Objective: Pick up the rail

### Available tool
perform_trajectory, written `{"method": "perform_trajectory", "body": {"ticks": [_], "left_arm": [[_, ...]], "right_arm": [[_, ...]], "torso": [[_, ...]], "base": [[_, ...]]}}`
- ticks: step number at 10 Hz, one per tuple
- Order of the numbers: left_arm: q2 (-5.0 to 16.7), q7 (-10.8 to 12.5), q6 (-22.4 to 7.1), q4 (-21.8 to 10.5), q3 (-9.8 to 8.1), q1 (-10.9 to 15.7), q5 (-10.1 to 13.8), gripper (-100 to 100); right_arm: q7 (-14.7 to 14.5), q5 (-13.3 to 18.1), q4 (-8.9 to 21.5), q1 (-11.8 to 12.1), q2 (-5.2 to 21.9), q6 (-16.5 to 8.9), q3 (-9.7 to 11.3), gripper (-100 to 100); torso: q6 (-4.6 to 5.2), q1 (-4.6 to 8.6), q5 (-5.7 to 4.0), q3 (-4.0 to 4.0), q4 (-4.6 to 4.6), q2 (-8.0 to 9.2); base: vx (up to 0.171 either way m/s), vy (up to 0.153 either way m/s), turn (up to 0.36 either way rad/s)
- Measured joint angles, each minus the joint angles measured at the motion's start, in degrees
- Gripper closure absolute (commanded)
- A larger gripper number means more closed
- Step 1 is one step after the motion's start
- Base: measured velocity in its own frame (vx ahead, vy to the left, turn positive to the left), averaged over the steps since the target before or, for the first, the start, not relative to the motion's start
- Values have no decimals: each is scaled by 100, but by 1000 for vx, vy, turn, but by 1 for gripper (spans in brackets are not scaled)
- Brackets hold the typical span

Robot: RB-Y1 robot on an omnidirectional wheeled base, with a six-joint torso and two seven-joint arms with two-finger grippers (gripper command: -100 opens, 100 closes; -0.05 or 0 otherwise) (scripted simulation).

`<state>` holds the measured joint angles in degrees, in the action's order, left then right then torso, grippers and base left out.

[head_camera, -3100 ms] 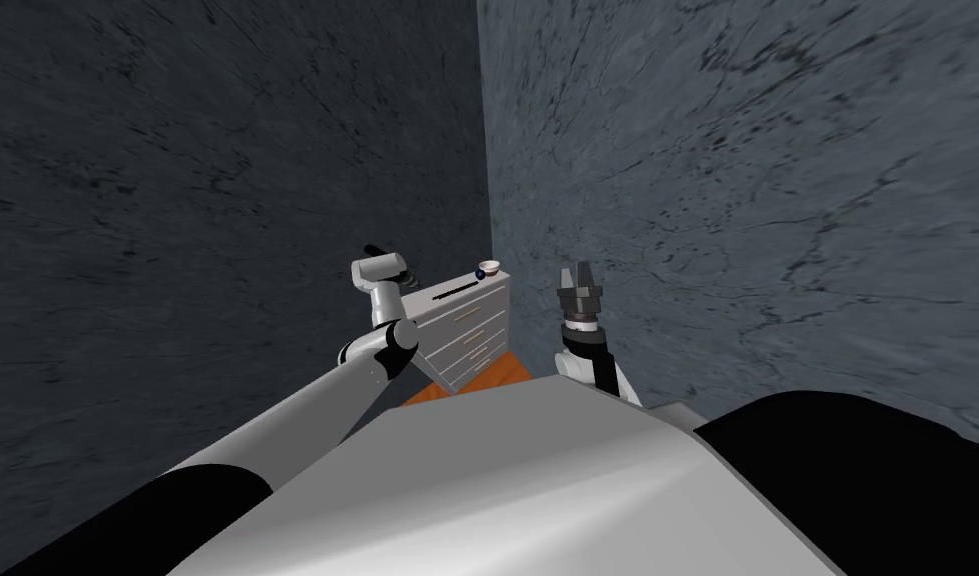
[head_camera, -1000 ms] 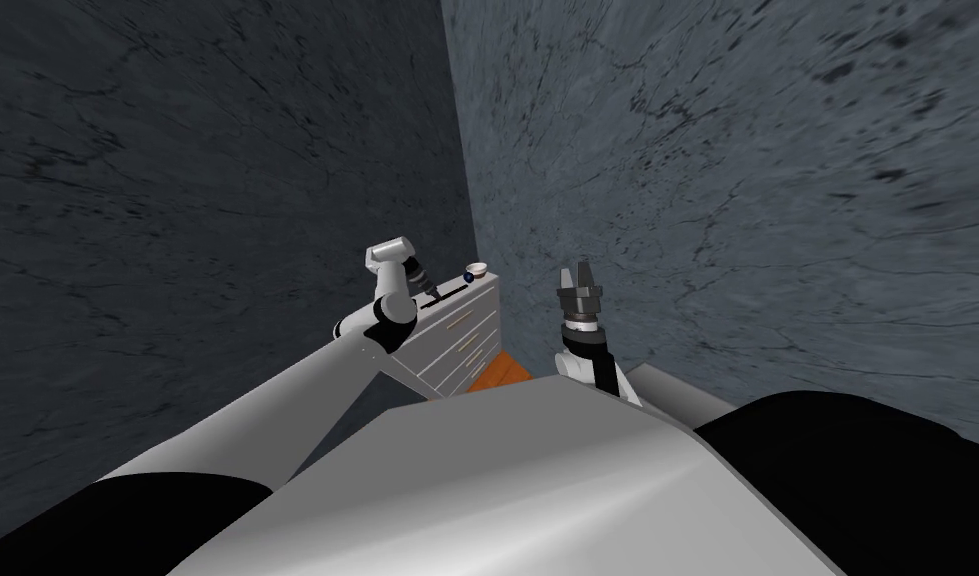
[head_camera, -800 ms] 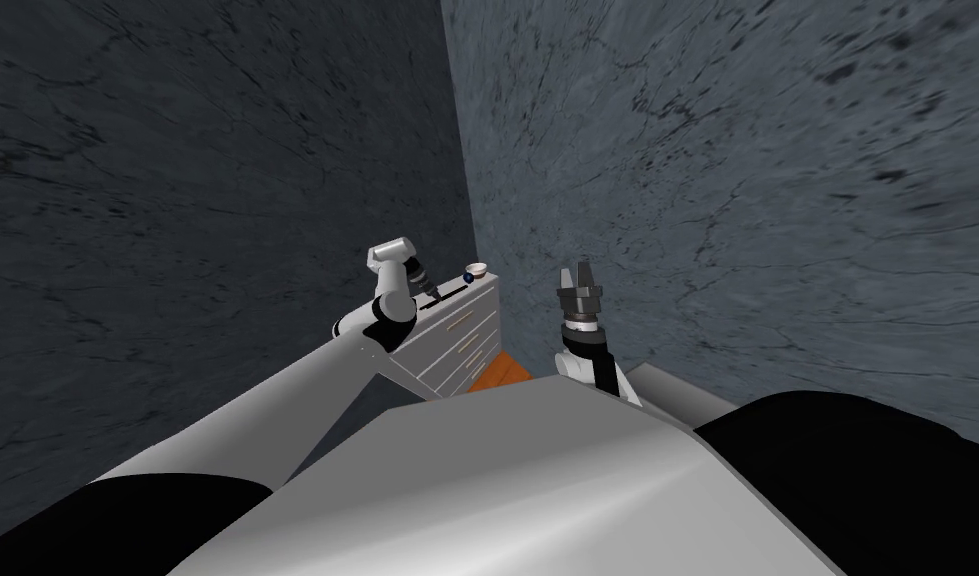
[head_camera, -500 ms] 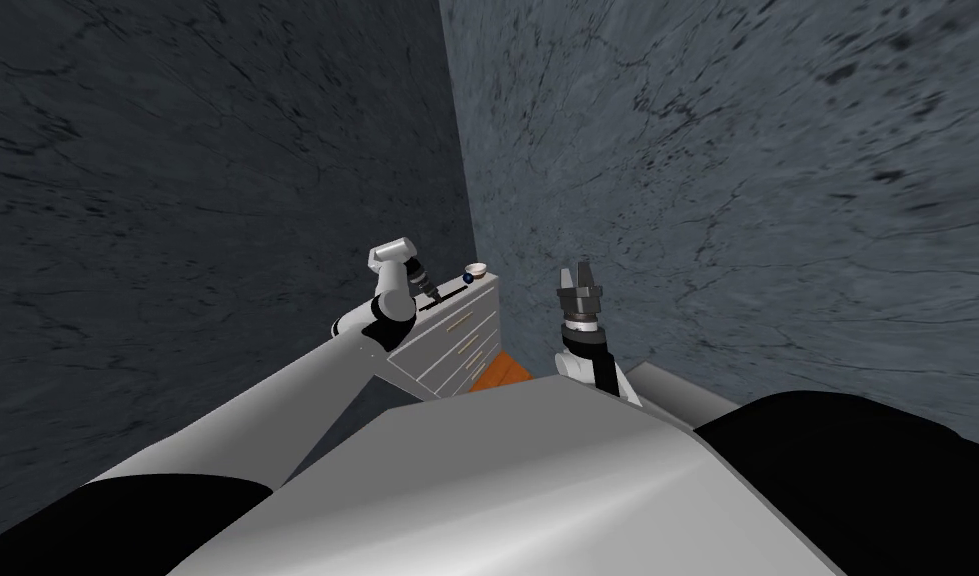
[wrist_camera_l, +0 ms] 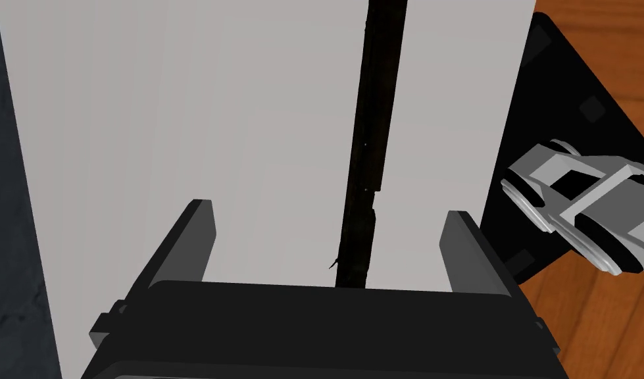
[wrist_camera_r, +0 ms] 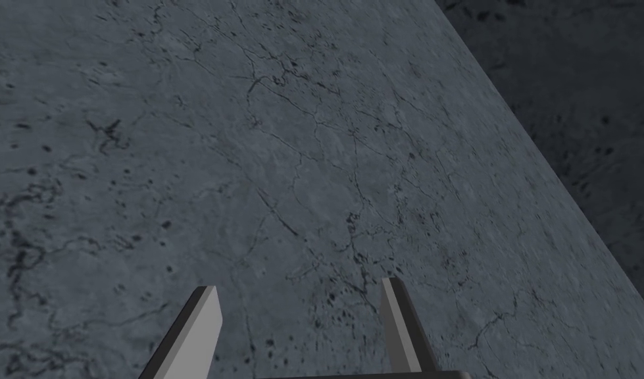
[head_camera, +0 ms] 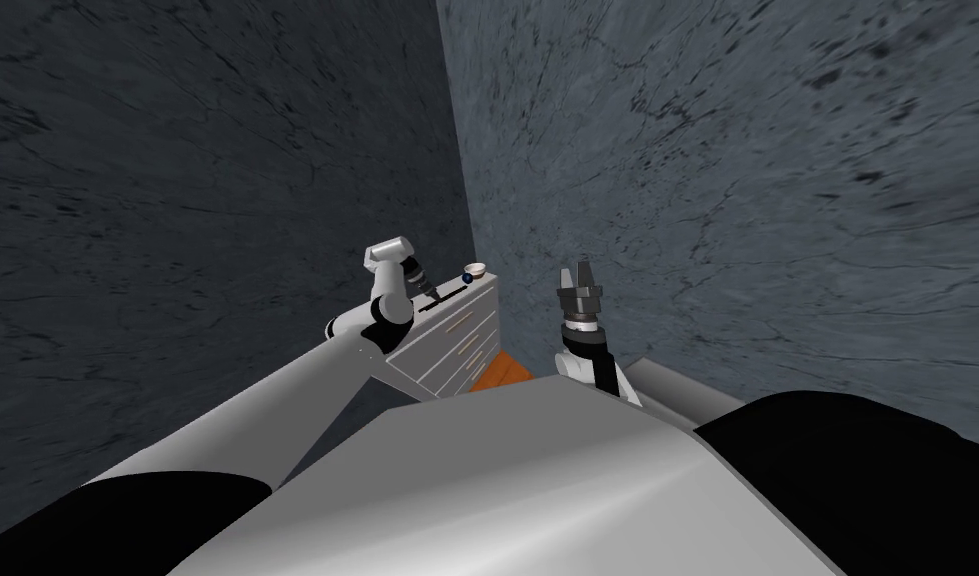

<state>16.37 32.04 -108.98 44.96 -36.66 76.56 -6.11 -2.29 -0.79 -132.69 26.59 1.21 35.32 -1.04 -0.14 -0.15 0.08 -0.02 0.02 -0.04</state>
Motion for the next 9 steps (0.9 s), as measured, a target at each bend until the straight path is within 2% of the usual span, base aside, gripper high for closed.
{"method": "perform_trajectory", "body": {"ticks": [1, 3, 5, 6, 7, 9], "left_arm": [[127, 139, 84, 7, 161, -70, 174, -100], [178, 387, 62, 174, 485, -158, 524, -100], [331, 696, 81, 357, 831, -291, 870, -100], [351, 782, 77, 378, 992, -307, 1044, -100], [353, 810, 89, 366, 1067, -304, 1151, -100], [515, 1096, 109, 534, 1401, -431, 1491, -100]], "right_arm": [[0, 0, 0, 0, 0, 0, 0, 0], [0, 0, 0, 0, 0, 0, 0, 0], [0, 0, 0, 0, 0, 0, 0, 0], [0, 0, 0, 0, 0, 0, 0, 0], [0, 0, 0, 0, 0, 0, 0, 0], [0, 0, 0, 0, 0, 0, 0, 0]], "torso": [[1, -6, 1, -1, 1, -1], [1, 5, -1, 0, 0, -1], [1, -3, 0, 1, 0, 2], [0, 3, -1, 0, 0, -1], [1, 11, -2, -2, 1, -3], [1, -2, 0, 0, 0, 0]], "base": [[-5, 46, -86], [-7, 27, -64], [-8, 38, -36], [3, 6, 10], [-7, 32, -135], [-5, 36, -35]]}}
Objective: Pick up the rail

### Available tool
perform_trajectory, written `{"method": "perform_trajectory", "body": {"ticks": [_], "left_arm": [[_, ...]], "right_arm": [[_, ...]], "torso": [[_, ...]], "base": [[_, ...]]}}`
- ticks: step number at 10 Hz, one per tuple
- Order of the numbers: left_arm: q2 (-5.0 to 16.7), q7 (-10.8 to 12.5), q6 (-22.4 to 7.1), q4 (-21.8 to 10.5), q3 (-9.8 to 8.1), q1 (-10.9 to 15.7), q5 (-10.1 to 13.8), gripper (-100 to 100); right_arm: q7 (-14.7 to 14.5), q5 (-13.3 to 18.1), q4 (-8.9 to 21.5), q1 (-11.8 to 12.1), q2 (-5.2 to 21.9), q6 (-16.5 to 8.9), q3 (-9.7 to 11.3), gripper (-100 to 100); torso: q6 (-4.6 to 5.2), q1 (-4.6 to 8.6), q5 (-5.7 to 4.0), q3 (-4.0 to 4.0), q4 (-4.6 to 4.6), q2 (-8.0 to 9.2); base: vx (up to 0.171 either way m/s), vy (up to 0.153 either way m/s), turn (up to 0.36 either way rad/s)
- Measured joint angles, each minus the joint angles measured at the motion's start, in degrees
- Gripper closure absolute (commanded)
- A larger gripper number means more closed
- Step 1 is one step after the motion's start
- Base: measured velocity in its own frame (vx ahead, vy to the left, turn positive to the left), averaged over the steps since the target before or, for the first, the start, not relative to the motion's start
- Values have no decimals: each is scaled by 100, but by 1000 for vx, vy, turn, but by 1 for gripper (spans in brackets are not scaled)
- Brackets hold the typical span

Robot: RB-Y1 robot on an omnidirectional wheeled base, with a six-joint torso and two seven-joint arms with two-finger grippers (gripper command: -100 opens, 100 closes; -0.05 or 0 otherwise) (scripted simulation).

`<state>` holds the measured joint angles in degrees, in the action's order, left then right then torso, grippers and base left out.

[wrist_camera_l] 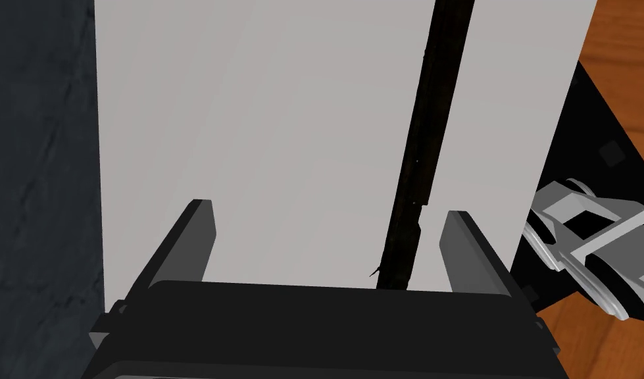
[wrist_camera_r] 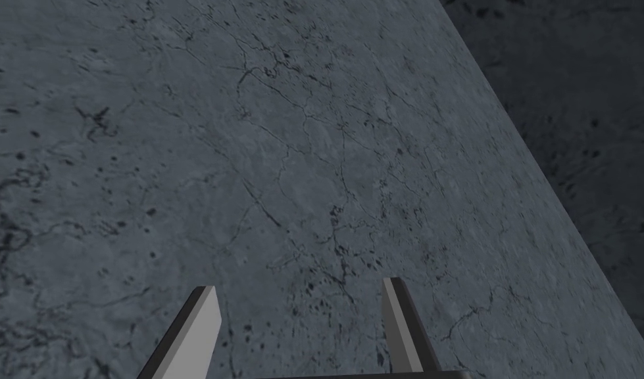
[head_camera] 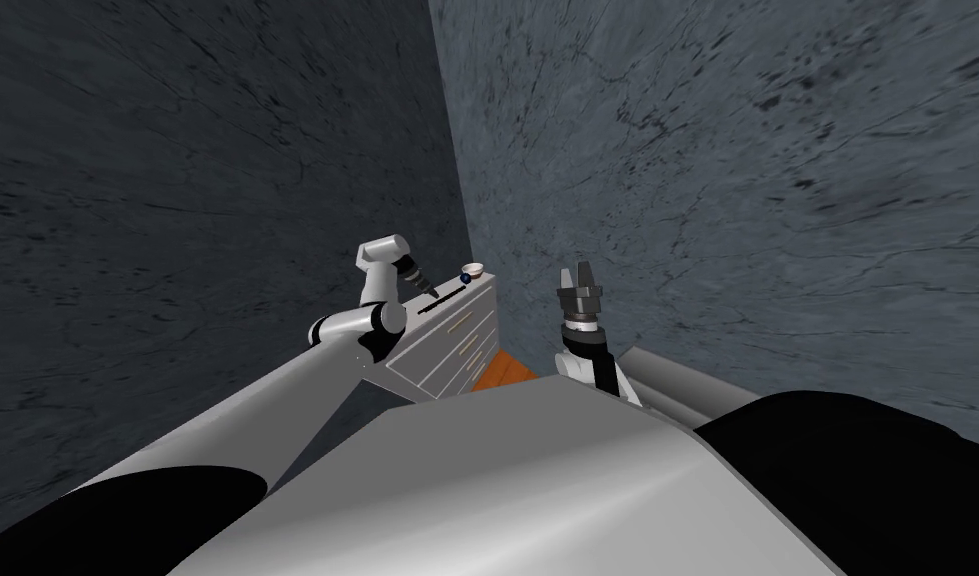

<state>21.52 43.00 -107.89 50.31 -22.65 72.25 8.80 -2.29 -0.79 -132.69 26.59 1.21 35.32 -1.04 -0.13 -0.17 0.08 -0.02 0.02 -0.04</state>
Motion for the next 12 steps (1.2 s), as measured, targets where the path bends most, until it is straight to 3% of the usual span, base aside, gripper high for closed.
{"method": "perform_trajectory", "body": {"ticks": [6, 8, 12], "left_arm": [[350, 761, 70, 386, 972, -316, 1040, -100], [381, 872, 76, 384, 1208, -313, 1335, -100], [643, 1404, 89, 751, 1840, -588, 2027, -100]], "right_arm": [[0, 0, 0, 0, 0, 0, 0, 0], [0, 0, 0, 0, 0, 0, 0, 0], [0, 0, 0, 0, 0, 0, 0, 0]], "torso": [[0, 0, 0, 0, 0, 0], [0, 12, -3, -1, 0, -2], [0, -1, 0, 0, 0, 0]], "base": [[-7, 36, -65], [-3, 17, -61], [-10, 41, -66]]}}
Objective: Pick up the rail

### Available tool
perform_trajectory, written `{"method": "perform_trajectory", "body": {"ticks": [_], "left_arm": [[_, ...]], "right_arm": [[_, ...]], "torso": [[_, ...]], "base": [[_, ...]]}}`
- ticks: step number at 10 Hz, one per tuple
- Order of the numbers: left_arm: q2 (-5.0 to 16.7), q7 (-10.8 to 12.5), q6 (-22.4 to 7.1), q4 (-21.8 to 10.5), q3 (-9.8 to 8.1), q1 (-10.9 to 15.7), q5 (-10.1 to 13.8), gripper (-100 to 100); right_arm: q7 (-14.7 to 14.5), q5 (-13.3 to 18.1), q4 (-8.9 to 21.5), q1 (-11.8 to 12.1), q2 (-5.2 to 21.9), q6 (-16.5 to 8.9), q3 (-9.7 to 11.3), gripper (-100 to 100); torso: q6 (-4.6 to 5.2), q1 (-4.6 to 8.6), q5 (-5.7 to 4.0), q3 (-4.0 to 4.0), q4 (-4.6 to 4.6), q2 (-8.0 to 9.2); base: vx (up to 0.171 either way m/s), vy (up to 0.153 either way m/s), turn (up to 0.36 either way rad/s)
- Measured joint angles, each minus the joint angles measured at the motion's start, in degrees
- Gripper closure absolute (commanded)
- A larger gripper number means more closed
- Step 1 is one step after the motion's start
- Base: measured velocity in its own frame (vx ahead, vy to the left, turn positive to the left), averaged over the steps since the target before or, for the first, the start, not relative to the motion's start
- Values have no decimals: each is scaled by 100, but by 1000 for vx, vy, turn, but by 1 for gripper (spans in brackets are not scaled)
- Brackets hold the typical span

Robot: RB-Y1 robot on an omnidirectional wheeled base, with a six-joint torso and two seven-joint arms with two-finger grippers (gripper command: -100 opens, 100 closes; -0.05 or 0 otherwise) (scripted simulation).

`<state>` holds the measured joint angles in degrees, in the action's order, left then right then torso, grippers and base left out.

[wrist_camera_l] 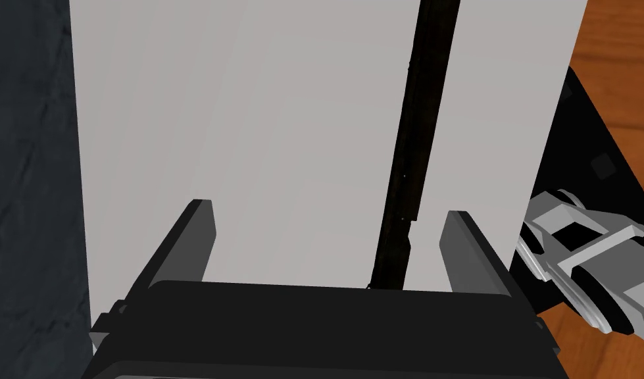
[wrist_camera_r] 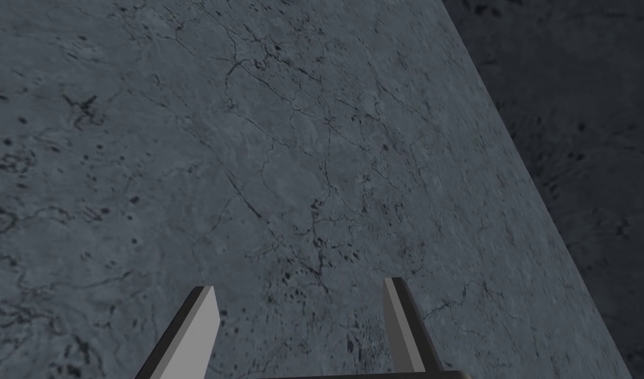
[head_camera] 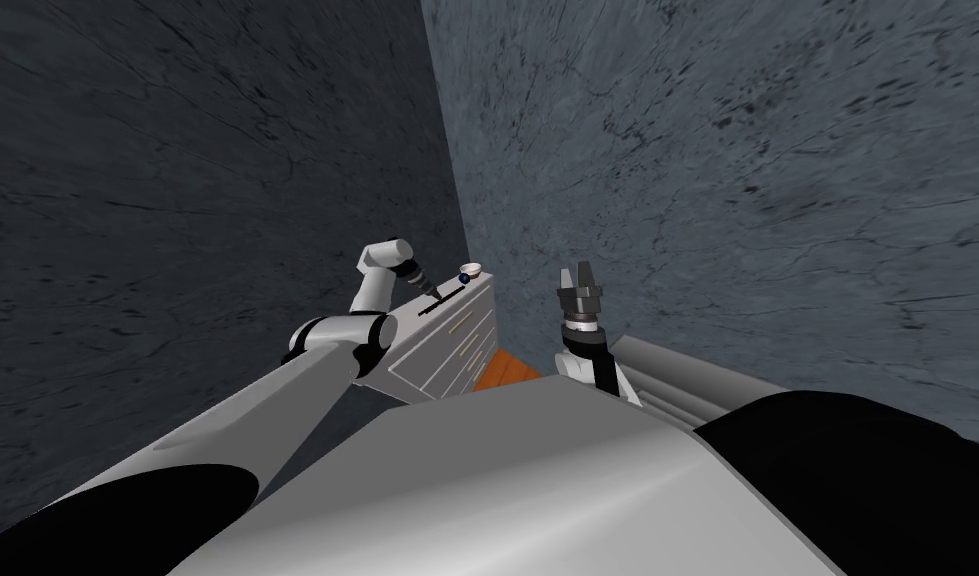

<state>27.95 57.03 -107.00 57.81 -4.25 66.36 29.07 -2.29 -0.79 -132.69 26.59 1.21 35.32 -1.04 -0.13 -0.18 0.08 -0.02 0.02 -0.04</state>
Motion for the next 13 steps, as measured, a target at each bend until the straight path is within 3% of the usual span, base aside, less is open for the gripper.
{"method": "perform_trajectory", "body": {"ticks": [4, 6, 9, 10, 13], "left_arm": [[233, 553, 55, 255, 676, -208, 694, -100], [264, 638, 87, 241, 912, -227, 991, -100], [424, 1005, 126, 388, 1387, -340, 1495, -100], [425, 1019, 126, 393, 1401, -344, 1515, 100], [423, 1015, 124, 394, 1398, -341, 1516, 100]], "right_arm": [[0, 0, 0, 1, 0, 0, 0, 0], [0, 0, 0, 1, 0, 0, 0, 0], [0, 0, 0, 1, 0, 0, 0, 0], [0, 0, 0, 1, 0, 0, 0, 0], [0, 0, 0, 1, 0, 0, 0, 0]], "torso": [[-2, 1, 0, 0, 0, -1], [-1, 15, -3, -2, 0, -4], [-2, 8, -1, -1, 0, -3], [-2, 14, -3, -2, 0, -4], [-4, 16, -3, -6, 3, -9]], "base": [[-8, 32, -48], [-9, 19, -64], [-7, 26, -22], [0, 0, 0], [0, 0, 0]]}}
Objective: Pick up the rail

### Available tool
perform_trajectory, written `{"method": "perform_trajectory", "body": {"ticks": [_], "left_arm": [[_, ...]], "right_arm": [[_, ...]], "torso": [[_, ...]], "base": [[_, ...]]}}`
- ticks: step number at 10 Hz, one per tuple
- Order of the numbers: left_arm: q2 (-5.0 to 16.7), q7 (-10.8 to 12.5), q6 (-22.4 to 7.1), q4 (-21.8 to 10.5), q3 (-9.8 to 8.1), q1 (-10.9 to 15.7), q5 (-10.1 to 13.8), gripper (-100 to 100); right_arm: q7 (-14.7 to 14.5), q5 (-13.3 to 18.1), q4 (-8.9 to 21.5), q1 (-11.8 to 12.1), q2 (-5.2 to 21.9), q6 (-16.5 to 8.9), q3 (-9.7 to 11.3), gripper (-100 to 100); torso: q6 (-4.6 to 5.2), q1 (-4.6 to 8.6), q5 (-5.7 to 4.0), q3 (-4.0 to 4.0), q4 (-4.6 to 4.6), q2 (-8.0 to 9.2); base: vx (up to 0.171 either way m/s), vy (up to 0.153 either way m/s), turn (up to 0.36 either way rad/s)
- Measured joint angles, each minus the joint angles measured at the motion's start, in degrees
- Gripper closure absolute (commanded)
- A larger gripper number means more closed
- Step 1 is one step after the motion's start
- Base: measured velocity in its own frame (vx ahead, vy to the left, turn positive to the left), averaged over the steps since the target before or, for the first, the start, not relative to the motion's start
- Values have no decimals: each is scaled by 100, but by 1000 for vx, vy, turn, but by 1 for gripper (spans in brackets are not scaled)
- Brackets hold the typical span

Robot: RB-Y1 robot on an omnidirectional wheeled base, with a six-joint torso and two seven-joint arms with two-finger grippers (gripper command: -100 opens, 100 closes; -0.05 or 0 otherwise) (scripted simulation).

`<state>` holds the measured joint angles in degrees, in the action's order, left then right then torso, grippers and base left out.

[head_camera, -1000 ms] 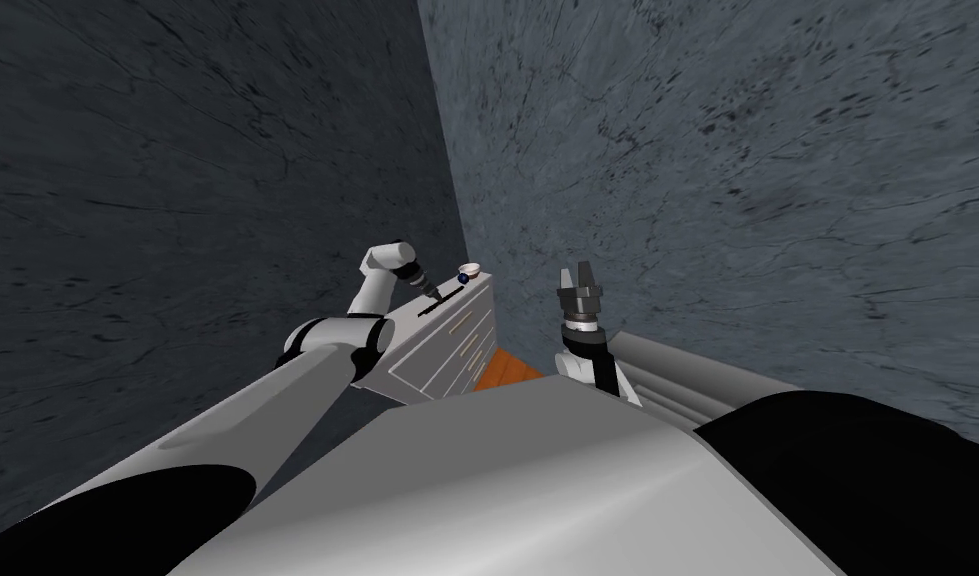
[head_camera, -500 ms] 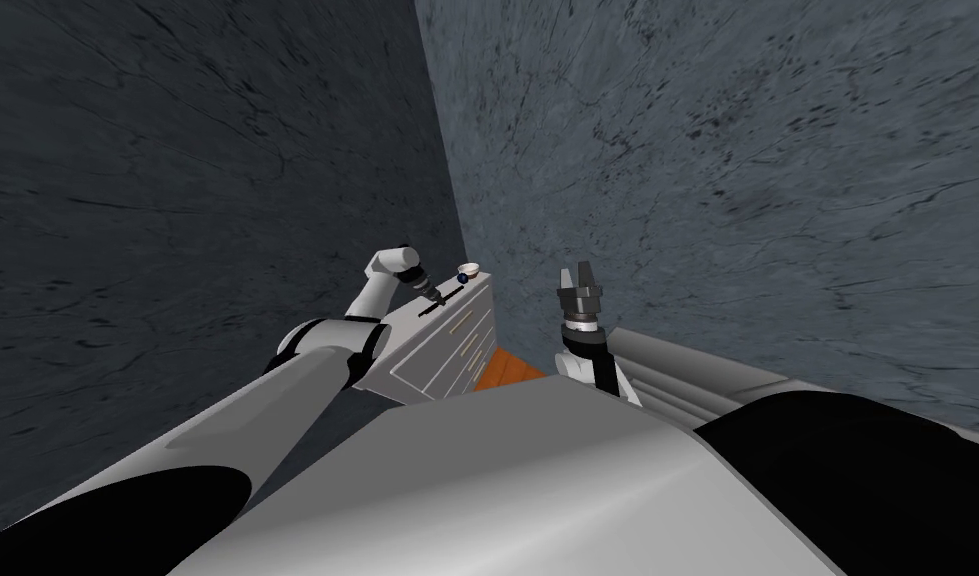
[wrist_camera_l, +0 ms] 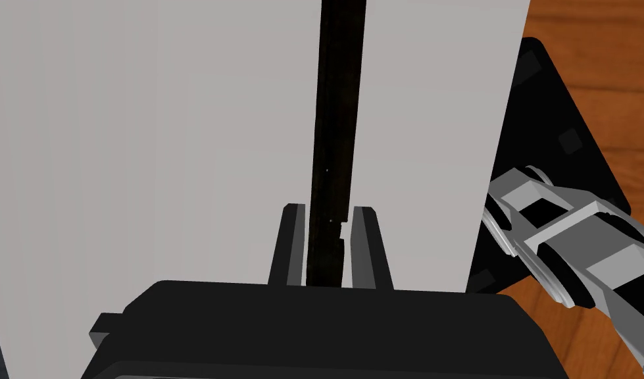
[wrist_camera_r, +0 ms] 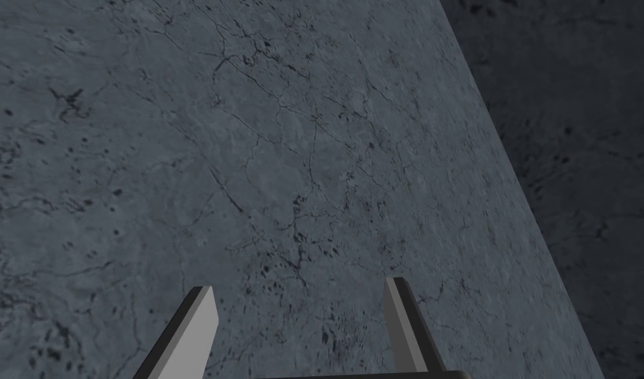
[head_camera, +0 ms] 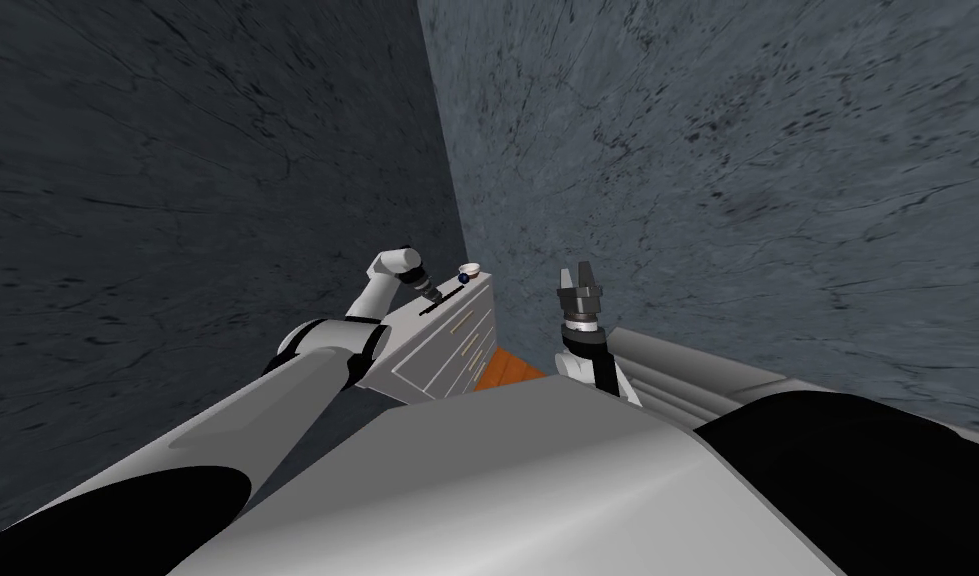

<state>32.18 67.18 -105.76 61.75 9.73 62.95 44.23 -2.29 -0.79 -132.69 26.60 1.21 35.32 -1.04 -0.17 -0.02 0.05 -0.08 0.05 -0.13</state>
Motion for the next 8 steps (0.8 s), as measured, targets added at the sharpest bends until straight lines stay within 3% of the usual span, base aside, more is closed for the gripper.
{"method": "perform_trajectory", "body": {"ticks": [1, 2, 3, 8], "left_arm": [[0, 0, 0, 0, 0, 0, 0, 100], [0, 0, 0, 0, 0, 0, 0, 0], [0, 0, 0, 0, 0, 0, 0, 100], [-348, -701, -85, -326, -846, 272, -851, 100]], "right_arm": [[0, 0, 0, 0, 0, 0, 0, 0], [0, 0, 0, 0, 0, 0, 0, 0], [0, 0, 0, 0, 0, 0, 0, 0], [0, 0, 0, 0, 0, 0, 0, 0]], "torso": [[0, 0, 0, 0, 0, -1], [0, 0, 0, 0, 0, -1], [0, 0, 0, 0, 0, -1], [1, 16, -6, 0, -4, -5]], "base": [[0, 0, 0], [0, 0, 0], [7, -33, 155], [13, -45, 49]]}}
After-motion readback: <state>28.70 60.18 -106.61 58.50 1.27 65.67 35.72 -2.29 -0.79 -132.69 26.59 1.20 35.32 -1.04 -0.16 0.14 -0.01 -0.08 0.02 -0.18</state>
